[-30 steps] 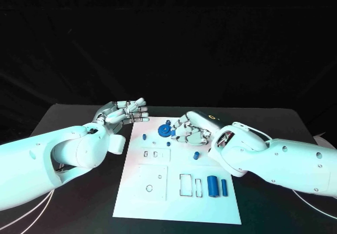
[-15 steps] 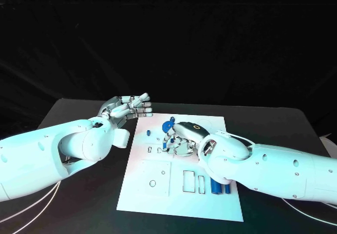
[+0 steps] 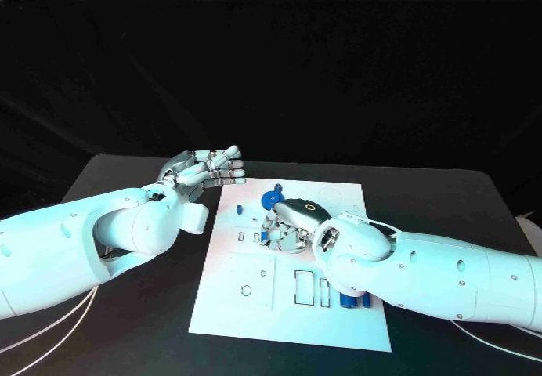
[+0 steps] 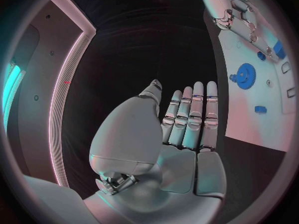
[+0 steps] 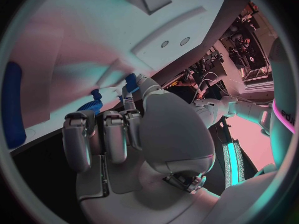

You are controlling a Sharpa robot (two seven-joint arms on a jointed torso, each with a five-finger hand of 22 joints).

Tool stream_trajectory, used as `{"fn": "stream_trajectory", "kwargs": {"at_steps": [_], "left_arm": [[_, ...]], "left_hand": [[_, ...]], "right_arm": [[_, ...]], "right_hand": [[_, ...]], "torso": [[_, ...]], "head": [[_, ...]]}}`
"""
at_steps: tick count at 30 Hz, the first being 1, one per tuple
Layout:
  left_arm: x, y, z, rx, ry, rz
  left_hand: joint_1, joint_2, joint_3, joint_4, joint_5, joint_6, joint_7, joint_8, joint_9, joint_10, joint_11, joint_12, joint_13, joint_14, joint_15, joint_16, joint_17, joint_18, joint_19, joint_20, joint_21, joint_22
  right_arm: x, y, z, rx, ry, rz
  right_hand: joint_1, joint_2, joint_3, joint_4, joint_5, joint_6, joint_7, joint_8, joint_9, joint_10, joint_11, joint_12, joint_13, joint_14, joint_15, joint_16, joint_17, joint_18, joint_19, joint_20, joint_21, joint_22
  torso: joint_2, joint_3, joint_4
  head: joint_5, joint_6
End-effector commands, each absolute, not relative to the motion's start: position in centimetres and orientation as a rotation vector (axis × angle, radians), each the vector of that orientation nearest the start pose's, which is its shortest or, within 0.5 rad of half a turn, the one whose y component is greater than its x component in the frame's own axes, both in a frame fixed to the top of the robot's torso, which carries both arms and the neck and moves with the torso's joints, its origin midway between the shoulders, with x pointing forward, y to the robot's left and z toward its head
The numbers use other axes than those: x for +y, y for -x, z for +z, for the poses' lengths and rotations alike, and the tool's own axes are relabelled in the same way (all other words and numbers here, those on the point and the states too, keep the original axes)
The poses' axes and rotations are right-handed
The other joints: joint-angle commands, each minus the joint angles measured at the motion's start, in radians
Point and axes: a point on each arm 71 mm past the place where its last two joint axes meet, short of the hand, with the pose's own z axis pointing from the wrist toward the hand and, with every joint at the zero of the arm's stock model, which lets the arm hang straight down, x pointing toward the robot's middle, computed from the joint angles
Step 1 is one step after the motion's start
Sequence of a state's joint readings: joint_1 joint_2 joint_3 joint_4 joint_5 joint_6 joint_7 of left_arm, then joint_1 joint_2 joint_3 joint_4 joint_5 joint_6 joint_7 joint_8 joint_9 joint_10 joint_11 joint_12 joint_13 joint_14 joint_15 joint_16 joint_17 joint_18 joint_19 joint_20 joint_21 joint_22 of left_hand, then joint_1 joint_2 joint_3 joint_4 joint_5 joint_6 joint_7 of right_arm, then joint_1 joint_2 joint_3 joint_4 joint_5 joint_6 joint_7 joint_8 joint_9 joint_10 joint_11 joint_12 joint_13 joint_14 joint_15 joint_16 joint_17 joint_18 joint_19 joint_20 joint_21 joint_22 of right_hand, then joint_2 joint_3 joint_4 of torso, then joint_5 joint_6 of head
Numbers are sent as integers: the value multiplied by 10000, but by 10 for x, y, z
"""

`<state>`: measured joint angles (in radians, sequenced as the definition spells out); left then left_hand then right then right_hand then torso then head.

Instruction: Assemble the parts on the task board

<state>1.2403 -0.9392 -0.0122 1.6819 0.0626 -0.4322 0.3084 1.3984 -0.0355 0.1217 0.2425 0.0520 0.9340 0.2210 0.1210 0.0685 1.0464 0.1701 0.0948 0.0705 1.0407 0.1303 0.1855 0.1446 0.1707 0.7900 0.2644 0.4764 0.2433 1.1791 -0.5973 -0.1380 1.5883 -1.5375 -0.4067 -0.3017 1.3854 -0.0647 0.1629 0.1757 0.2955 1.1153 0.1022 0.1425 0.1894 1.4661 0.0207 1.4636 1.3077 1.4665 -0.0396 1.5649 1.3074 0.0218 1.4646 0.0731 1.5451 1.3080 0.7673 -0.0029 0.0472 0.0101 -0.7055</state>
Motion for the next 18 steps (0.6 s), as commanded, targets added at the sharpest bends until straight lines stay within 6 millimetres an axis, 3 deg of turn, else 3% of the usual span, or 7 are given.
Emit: {"fn": "stream_trajectory", "kwargs": {"at_steps": [1, 18], "left_arm": [[215, -470, -144, 14045, 12114, -15165], [215, -470, -145, 14118, 12131, -15186]], "left_hand": [[27, 43, -19, -40, -6, 24, 51, -69, -11, 3, 39, -44, -6, -14, 29, -52, 15, 89, -76, 21, 56, 10], [19, 49, -26, -34, -6, 24, 50, -77, -10, 5, 39, -53, -5, -14, 31, -59, 19, 90, -85, 25, 64, 13]], "right_arm": [[-67, -439, -214, 16759, 2693, 7346], [-65, -440, -216, 16797, 2866, 7127]], "right_hand": [[-126, 8, -33, 54, -8, 29, -55, 5, 69, 195, -14, -30, 1484, 1043, -44, 59, 2634, -129, 825, -56, -21, 2385], [-152, -114, -45, 12, -37, -72, -9, -47, 54, 148, 22, -82, 1438, 1043, -18, 59, 2634, -117, 792, -40, -61, 2353]], "torso": [[3, 7, -7], [-5, 5, -3]], "head": [[36, -31], [54, -46]]}}
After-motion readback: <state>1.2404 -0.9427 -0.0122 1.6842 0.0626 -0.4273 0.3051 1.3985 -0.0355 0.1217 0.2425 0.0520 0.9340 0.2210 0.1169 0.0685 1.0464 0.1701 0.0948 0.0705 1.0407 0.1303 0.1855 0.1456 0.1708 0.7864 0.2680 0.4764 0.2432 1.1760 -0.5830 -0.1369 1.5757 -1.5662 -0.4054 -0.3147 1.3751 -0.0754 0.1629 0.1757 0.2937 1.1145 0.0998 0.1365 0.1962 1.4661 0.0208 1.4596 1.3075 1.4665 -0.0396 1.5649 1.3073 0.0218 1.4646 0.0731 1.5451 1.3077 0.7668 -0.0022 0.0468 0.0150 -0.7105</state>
